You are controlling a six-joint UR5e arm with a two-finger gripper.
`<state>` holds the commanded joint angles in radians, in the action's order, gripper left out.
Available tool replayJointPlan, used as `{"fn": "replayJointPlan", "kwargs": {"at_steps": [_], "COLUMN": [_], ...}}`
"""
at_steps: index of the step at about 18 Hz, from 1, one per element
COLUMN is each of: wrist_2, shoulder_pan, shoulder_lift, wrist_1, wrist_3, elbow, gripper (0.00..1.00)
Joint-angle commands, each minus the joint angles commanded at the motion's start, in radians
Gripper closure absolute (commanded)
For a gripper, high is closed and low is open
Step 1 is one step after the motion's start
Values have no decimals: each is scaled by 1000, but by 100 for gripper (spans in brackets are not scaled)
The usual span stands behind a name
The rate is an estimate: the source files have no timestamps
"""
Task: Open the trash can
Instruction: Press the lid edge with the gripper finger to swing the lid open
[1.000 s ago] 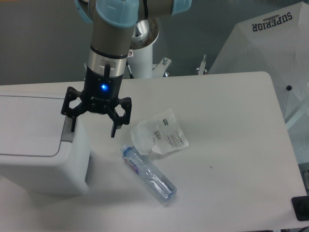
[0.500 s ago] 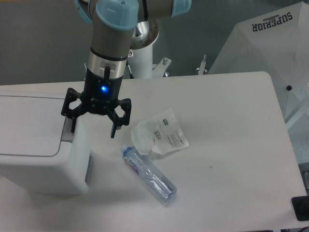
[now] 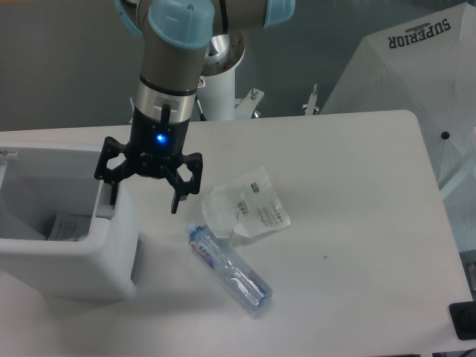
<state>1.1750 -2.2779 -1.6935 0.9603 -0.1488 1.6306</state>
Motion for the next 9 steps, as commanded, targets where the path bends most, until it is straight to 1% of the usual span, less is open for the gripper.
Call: {"fn": "replayJointPlan", "kwargs": {"at_steps": [2, 4, 6, 8, 9], "wrist_2": [-2, -3, 0, 20, 56], "shoulder_pan": [0, -8, -41, -69, -83], "shoulder_lift": [6, 5, 5, 5, 5], "wrist_1": [-6, -41, -70, -71, -69], "wrist_3": [-2, -2, -2, -2, -8], "elbow": [-38, -78, -112, -133, -137], "gripper": [0, 0, 0, 0, 0]}}
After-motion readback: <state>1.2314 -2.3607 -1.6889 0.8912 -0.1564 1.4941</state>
